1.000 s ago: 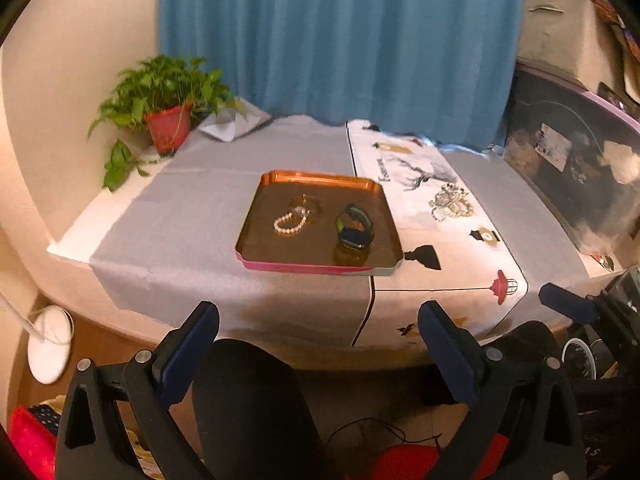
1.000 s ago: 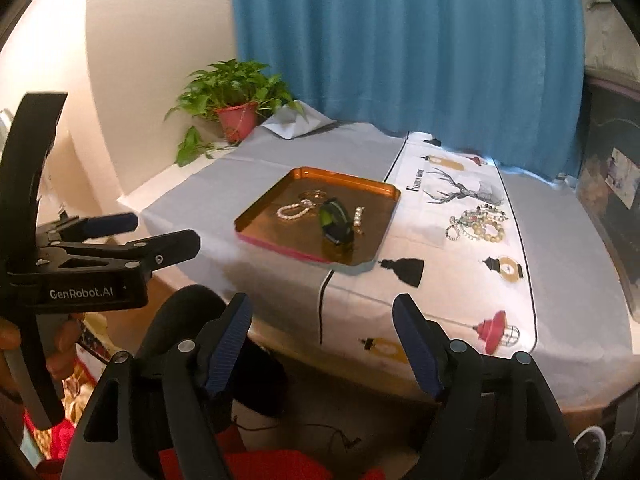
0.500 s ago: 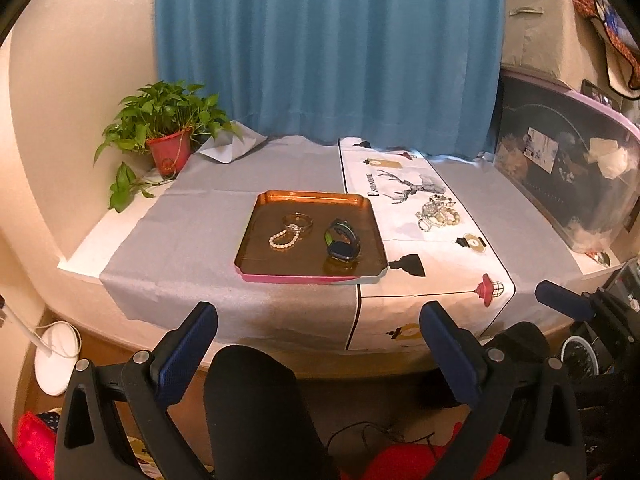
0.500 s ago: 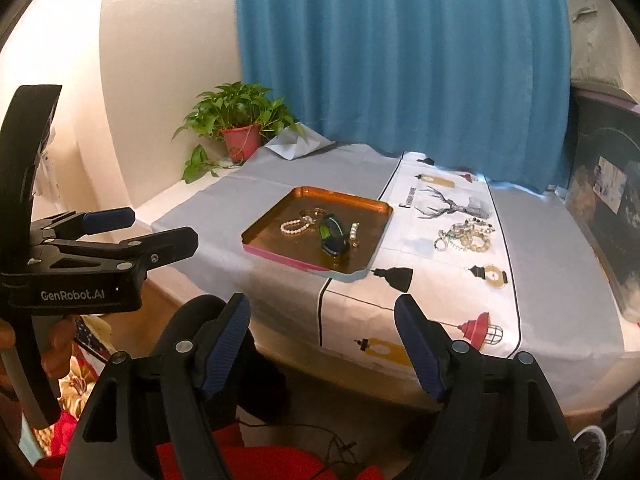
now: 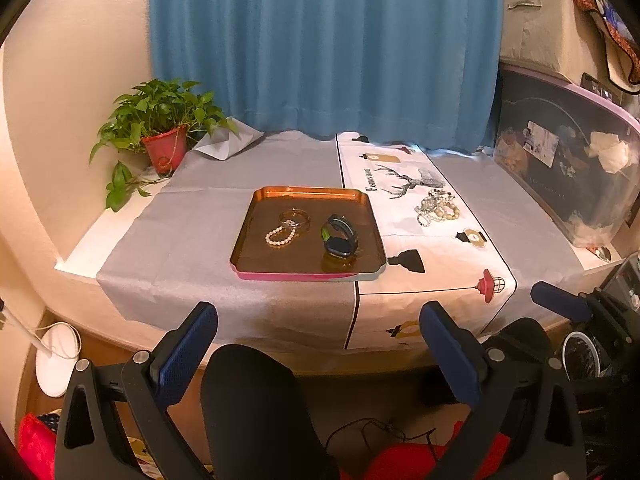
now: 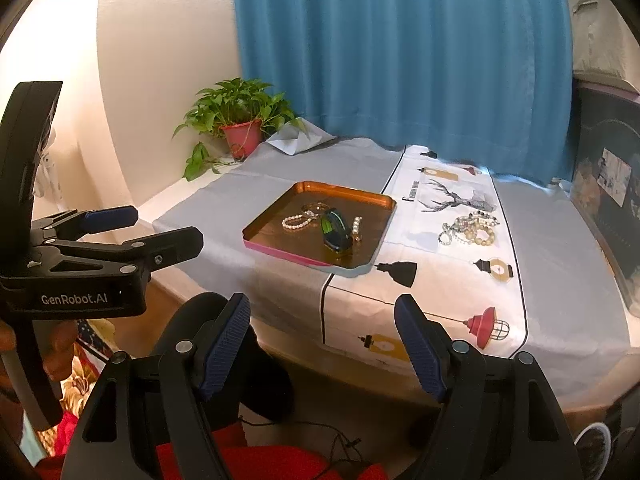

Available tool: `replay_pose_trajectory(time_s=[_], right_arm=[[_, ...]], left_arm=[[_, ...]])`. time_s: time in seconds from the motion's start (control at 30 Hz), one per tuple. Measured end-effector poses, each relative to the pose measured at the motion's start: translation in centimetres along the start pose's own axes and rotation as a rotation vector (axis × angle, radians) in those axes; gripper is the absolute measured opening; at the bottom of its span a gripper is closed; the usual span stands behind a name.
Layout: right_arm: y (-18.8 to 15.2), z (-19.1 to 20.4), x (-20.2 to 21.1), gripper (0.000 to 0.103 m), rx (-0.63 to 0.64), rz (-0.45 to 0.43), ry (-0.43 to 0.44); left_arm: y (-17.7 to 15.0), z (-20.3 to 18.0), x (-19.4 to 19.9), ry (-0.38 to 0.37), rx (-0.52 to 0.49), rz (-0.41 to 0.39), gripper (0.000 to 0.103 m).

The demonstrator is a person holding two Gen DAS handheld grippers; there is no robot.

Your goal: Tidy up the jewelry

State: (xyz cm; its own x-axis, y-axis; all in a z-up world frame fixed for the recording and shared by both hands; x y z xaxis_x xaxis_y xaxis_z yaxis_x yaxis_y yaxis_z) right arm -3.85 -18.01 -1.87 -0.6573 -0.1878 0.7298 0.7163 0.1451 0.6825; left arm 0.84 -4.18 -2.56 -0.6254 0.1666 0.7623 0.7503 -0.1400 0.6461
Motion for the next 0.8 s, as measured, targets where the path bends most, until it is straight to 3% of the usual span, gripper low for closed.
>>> replay_pose_trajectory(time_s=[0.57, 0.8], right_arm=[[-0.4, -0.8, -2.1, 0.075, -0.033, 0.038, 0.001], [-0.3, -2.8, -3.7, 0.075, -0.082, 0.053, -0.012]], left_arm=[[-0.4, -0.3, -2.6, -0.004, -0.006, 0.062, 0.100], [0.1, -0.3, -4.5, -0.007, 0.006, 0.101, 0.100]])
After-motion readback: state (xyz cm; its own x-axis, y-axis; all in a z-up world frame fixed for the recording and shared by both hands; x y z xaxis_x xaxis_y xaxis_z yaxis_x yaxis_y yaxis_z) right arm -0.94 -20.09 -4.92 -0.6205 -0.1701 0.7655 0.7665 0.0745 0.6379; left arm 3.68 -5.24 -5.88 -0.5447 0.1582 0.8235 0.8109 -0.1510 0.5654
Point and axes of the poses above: each gripper's, at about its wrist camera, not at the fingertips, and x roughly against the way its jaws point, z to its left, y to its top, the point moved 8 cm from there along -x, roughly the way its jaws point, and after that the axes turned 10 degrees about z, right-handed, at the moved point
